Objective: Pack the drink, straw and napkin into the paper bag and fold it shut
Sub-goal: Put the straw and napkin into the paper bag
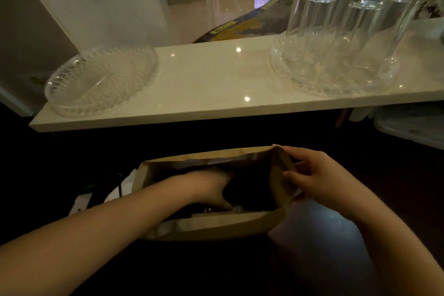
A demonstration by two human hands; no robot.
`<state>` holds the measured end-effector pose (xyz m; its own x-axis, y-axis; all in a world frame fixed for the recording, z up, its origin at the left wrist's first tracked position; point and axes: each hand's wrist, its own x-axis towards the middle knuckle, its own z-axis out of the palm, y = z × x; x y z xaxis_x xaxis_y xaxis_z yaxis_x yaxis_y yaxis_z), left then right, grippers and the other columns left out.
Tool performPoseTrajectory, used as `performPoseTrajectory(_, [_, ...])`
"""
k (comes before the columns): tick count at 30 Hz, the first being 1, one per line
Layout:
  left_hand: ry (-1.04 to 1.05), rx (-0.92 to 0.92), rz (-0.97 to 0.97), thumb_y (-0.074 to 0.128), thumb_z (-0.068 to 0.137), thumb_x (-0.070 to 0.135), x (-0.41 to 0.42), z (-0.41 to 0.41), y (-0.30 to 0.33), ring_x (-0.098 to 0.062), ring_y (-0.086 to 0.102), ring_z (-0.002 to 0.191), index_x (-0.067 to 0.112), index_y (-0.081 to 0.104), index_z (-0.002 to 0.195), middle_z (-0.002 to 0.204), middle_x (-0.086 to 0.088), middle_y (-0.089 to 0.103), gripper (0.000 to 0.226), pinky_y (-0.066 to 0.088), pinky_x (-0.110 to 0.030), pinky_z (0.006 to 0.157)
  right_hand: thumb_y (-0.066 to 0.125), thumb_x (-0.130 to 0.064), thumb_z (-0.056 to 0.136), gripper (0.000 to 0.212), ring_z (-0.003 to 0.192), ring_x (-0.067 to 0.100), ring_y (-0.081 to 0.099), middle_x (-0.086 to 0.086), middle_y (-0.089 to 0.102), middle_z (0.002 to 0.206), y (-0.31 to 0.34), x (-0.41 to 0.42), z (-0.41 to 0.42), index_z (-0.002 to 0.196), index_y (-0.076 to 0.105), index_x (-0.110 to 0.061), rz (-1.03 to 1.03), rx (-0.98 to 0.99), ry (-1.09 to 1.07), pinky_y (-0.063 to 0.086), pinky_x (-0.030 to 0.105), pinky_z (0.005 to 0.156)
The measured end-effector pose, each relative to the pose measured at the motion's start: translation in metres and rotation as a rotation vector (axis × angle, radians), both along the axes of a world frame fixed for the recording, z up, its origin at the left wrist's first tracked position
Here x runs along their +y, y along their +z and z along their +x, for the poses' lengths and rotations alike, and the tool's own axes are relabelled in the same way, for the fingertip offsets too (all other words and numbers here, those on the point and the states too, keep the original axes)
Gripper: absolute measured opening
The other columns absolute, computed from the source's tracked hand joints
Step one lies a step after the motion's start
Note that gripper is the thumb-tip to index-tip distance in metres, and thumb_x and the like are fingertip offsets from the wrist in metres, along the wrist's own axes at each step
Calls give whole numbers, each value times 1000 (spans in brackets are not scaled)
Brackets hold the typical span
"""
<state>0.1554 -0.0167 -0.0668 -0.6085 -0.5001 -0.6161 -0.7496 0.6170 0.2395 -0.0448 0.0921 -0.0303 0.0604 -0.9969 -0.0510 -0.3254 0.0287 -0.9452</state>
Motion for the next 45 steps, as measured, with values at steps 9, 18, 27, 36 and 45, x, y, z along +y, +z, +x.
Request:
performPoseTrajectory(9, [469,1121,134,59,86,27,-23,107,107,-13,66,102,31,59,117,116,5,68,32,54,-20,81,54,0,86,61,75,7,72,-16,74,89,4,-7,10,98,57,-60,13,-7,9,54,13,54])
performPoseTrajectory(18, [1151,516,-369,64,84,14,-71,236,-72,-35,59,108,-3,63,111,115,-24,65,31,44,-38,90,50,3,87,49,81,12,72,-6,75,94,-3,-17,38,112,59,-38,59,-40,16,55,15,59])
performPoseTrajectory(27, [944,162,-256,61,85,23,-90,262,-145,-42,49,117,0,51,123,128,-29,53,46,42,-43,93,50,2,87,53,77,9,71,-12,74,90,-3,-31,74,101,59,-48,67,-21,4,53,13,55])
performPoseTrajectory(36, [1048,247,-308,65,81,17,-84,255,-152,-43,50,112,-7,54,116,122,-32,52,44,46,-45,90,52,-1,87,44,72,6,71,-6,74,91,-3,-31,81,111,60,-37,107,39,-52,51,12,52])
performPoseTrajectory(45, [1237,429,-192,73,75,11,-75,257,-158,-28,58,76,-3,68,79,77,-16,60,15,38,-27,66,52,1,87,42,70,17,71,0,75,89,-2,-35,80,111,62,-32,125,59,-63,51,15,48])
